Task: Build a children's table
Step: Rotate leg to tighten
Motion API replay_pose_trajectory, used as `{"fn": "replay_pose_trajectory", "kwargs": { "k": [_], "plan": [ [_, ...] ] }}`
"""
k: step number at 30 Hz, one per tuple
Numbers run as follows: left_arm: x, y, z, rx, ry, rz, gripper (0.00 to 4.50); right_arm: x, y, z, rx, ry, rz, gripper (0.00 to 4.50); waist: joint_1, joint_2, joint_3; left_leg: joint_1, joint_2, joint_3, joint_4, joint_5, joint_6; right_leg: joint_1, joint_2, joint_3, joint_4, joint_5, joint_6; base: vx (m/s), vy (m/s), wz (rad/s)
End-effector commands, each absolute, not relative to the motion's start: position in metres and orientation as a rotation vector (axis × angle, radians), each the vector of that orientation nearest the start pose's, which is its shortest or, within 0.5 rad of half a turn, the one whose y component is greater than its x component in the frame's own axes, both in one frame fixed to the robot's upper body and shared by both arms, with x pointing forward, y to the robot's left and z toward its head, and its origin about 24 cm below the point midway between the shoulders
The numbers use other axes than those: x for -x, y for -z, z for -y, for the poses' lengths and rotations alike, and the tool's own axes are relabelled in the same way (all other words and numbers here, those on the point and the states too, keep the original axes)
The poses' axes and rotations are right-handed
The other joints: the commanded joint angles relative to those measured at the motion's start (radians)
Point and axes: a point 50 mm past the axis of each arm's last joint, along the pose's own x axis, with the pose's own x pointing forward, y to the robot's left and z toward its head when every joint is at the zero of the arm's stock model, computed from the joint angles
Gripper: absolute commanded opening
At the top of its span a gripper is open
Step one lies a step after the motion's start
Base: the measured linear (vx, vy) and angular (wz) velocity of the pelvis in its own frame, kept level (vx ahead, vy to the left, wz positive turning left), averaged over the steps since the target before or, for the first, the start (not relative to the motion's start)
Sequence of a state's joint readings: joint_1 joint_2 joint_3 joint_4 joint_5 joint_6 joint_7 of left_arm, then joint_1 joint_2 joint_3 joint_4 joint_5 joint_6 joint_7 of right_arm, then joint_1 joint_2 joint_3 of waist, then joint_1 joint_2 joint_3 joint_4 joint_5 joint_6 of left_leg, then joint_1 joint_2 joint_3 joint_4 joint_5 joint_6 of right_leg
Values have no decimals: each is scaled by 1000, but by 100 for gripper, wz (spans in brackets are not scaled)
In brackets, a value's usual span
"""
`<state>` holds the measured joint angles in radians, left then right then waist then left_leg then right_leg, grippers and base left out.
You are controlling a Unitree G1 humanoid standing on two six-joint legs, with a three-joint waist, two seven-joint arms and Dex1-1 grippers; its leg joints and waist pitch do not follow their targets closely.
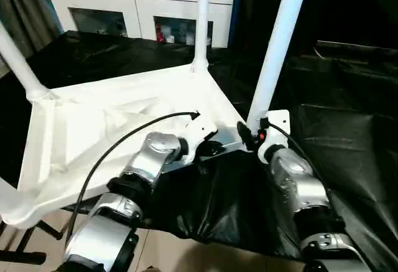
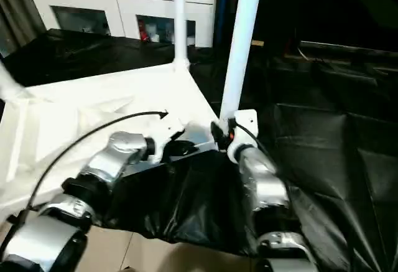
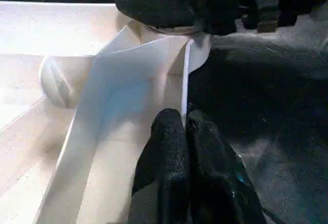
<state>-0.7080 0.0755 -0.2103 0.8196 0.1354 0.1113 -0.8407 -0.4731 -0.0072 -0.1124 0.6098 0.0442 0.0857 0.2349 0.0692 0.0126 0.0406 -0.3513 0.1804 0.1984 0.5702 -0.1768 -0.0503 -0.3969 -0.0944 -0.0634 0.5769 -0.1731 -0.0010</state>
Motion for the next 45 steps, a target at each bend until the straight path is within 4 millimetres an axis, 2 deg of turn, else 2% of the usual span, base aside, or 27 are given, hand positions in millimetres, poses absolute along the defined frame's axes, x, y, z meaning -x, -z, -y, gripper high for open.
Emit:
{"fn": "replay_pose_trajectory", "kwargs": {
  "k": [1, 5, 7, 8, 12, 13, 16, 18, 23, 27, 28, 36, 40, 41, 43, 45],
  "plan": [
    [-331, -37, -40, -296, 1094, -370, 0, -326, -27, 79, -66, -427, -203, 327, -2, -12, -49, 9, 43, -27, -79, -352, 7, 26, -57, 40, -85, -379, -155, 0, 0, 0],
    [-332, -39, -46, -304, 1112, -354, 0, -327, -30, 89, -48, -440, -177, 354, -1, -11, -55, 1, 41, -21, -72, -258, 48, 37, -58, 41, -71, -248, -193, 0, 0, 0],
    [-331, -41, -53, -321, 1170, -339, 0, -327, -31, 101, -28, -514, -172, 375, 0, -13, -56, 2, 40, -20, -68, -242, 65, 40, -56, 40, -70, -238, -201, 0, 0, 0],
    [-331, -41, -53, -321, 1170, -339, 0, -327, -31, 101, -28, -514, -172, 375, 1, -12, -57, 0, 40, -20, -68, -233, 71, 42, -57, 39, -69, -231, -203, 0, 0, 0],
    [-327, -43, -67, -366, 1296, -342, 0, -324, -32, 124, 41, -682, -186, 375, 0, -14, -58, -8, 42, -21, -64, -201, 96, 49, -58, 37, -63, -204, -216, 0, 0, 0],
    [-327, -44, -73, -394, 1327, -353, 0, -322, -33, 132, 63, -752, -199, 375, 1, -12, -60, -6, 44, -20, -62, -191, 99, 48, -58, 37, -61, -187, -227, 0, 0, 0],
    [-327, -44, -80, -418, 1364, -363, 0, -319, -35, 138, 83, -837, -210, 375, 8, -9, -60, -5, 50, -17, -60, -172, 107, 48, -54, 34, -52, -131, -258, 0, 0, 0],
    [-327, -45, -87, -445, 1390, -374, 0, -315, -35, 143, 114, -940, -235, 375, 13, -8, -59, -3, 54, -14, -59, -188, 107, 45, -54, 33, -51, -140, -265, 0, 0, 0],
    [-326, -48, -97, -438, 1464, -385, 0, -306, -35, 154, 135, -1138, -303, 375, 27, -9, -57, 0, 55, -14, -60, -232, 84, 44, -58, 33, -56, -201, -259, 0, 0, 0],
    [-324, -50, -101, -422, 1519, -391, 0, -301, -38, 159, 130, -1285, -357, 375, 31, -10, -59, 0, 57, -14, -58, -223, 86, 43, -58, 33, -52, -184, -268, 0, 0, 0],
    [-323, -51, -101, -411, 1536, -393, 0, -301, -39, 160, 124, -1311, -366, 359, 32, -13, -60, -1, 56, -14, -57, -212, 92, 45, -58, 33, -50, -168, -275, 0, 0, 0],
    [-320, -52, -101, -385, 1591, -390, 0, -300, -42, 161, 85, -1418, -423, 300, 46, -14, -64, -2, 58, -13, -52, -156, 110, 46, -61, 32, -41, -113, -291, 0, 0, 0],
    [-319, -51, -102, -378, 1600, -394, 0, -299, -41, 161, 67, -1442, -440, 270, 49, -14, -62, -1, 58, -14, -53, -169, 100, 45, -60, 31, -43, -138, -286, 0, 0, 0],
    [-319, -50, -103, -378, 1606, -400, 0, -297, -40, 161, 55, -1458, -452, 260, 50, -7, -63, -1, 58, -15, -53, -171, 97, 45, -61, 31, -42, -139, -286, 0, 0, 0],
    [-318, -49, -103, -381, 1609, -404, 0, -297, -39, 161, 51, -1462, -455, 257, 49, -11, -63, -2, 58, -15, -53, -175, 92, 46, -61, 31, -43, -137, -285, 0, 0, 0],
    [-319, -49, -104, -381, 1603, -405, 0, -297, -39, 158, 34, -1462, -448, 254, 49, -9, -63, -1, 57, -15, -53, -177, 89, 46, -61, 31, -43, -138, -284, 0, 0, 0]
  ]
}}
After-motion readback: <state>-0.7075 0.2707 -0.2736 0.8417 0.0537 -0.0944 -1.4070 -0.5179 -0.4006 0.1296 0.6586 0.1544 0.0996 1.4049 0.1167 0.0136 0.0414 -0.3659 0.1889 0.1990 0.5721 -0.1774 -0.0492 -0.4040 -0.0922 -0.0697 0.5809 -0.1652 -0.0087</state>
